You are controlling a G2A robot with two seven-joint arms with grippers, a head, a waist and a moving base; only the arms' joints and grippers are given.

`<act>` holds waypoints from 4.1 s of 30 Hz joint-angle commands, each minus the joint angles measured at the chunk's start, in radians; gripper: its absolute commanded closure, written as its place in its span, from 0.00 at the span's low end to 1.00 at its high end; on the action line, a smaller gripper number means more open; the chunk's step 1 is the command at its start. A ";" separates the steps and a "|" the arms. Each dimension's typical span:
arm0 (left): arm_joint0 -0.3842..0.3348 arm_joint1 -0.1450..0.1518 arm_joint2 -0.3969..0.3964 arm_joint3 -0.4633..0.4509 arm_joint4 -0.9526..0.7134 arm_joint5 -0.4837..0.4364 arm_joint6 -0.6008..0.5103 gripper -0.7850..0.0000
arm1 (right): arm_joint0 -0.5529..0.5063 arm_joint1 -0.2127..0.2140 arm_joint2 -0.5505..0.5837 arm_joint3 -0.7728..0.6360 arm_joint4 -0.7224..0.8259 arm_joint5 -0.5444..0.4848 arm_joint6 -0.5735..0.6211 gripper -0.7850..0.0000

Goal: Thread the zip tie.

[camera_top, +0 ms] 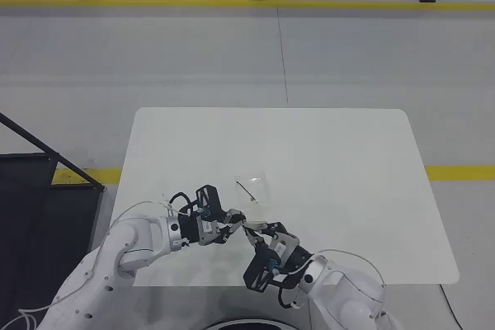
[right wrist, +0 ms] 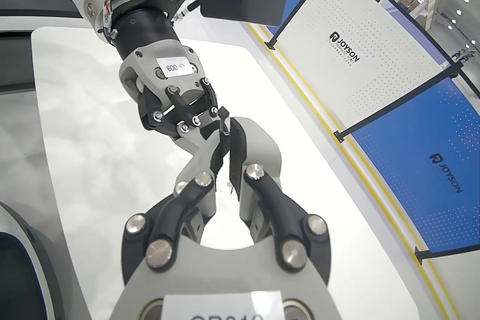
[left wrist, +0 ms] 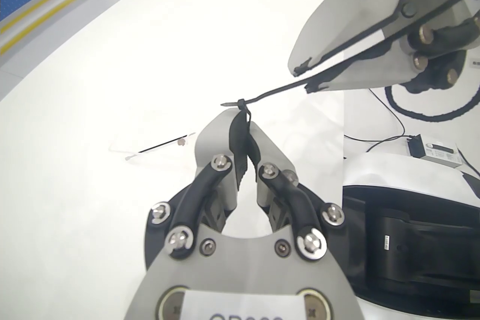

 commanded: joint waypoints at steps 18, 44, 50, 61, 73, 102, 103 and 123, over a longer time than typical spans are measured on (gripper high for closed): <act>-0.010 0.000 0.002 0.004 -0.010 -0.005 -0.013 1.00 | 0.008 0.001 -0.011 0.000 -0.016 -0.017 0.015 1.00; 0.007 0.000 0.003 -0.036 0.111 0.025 0.049 1.00 | 0.035 -0.011 -0.042 0.013 -0.015 0.023 0.096 1.00; 0.018 -0.001 0.006 -0.041 0.169 0.037 0.098 1.00 | 0.035 -0.013 -0.042 0.014 -0.005 0.030 0.109 1.00; 0.036 -0.001 0.007 -0.047 0.270 0.051 0.184 1.00 | 0.041 -0.017 -0.041 0.018 0.011 0.034 0.127 1.00; 0.033 -0.006 -0.004 -0.031 0.256 0.105 0.209 1.00 | 0.033 -0.018 -0.022 0.016 0.037 0.040 0.118 0.19; 0.044 -0.005 -0.065 -0.021 0.131 0.013 0.284 1.00 | 0.242 -0.044 -0.030 0.231 0.390 -0.098 0.250 0.63; 0.043 -0.005 -0.065 -0.019 0.130 0.011 0.282 1.00 | 0.243 -0.045 -0.030 0.231 0.391 -0.100 0.248 0.65; 0.028 -0.011 -0.055 0.003 0.089 0.015 0.255 0.75 | 0.230 -0.041 -0.024 0.218 0.377 -0.100 0.233 1.00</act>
